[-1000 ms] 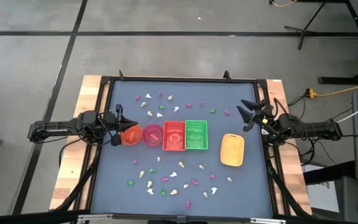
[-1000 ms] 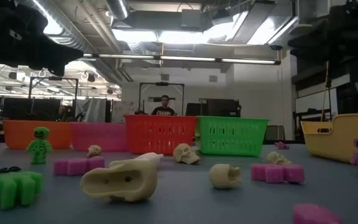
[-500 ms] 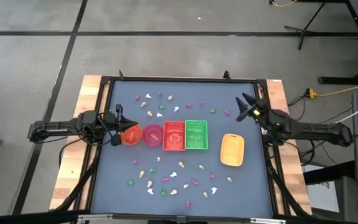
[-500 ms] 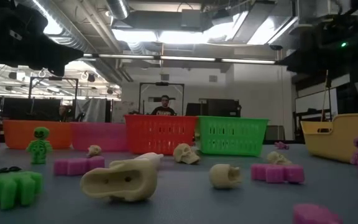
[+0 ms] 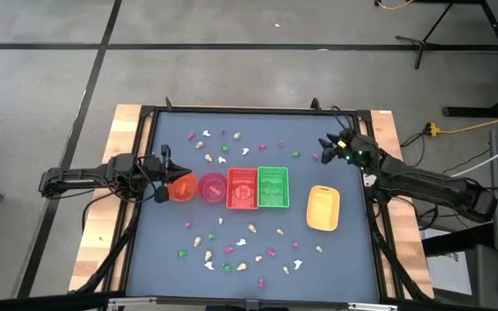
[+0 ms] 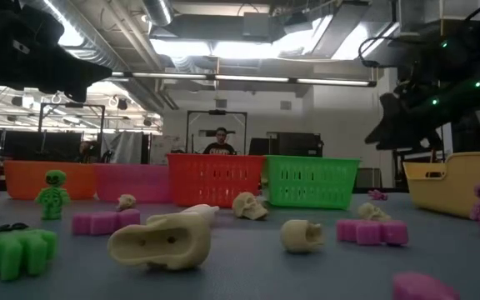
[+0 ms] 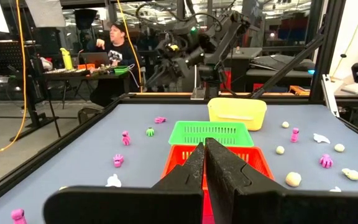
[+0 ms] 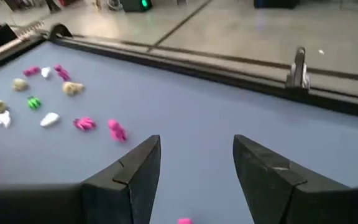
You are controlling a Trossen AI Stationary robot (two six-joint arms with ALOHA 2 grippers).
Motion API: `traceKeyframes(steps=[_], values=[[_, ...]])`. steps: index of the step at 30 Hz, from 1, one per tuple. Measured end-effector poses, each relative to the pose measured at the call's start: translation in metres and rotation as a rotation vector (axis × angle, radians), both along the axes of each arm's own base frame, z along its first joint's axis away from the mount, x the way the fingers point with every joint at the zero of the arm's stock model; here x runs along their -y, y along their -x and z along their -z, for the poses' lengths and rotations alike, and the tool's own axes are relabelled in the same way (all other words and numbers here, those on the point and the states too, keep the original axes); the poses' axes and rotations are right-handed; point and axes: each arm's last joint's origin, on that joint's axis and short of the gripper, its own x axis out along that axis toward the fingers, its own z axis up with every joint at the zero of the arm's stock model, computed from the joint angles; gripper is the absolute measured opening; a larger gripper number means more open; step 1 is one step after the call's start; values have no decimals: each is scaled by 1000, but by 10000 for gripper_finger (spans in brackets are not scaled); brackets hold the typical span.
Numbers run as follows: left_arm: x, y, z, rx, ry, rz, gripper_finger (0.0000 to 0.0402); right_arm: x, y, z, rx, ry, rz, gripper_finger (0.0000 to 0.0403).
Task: Sort Halloween decoration
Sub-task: Put the pink skeleton toy into the yellow bin
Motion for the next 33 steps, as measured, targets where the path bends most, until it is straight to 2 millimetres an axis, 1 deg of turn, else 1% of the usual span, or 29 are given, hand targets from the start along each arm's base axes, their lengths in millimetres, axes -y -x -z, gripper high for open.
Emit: traceKeyframes(steps=[15, 22, 33], values=[[0, 0, 0, 0, 0, 0, 0, 7, -8, 34, -202, -156, -16, 199], [0, 0, 0, 0, 0, 0, 0, 11, -16, 41, -194, -173, -50, 199], [0, 0, 0, -1, 0, 0, 0, 12, -18, 54, -254, -230, -64, 199]])
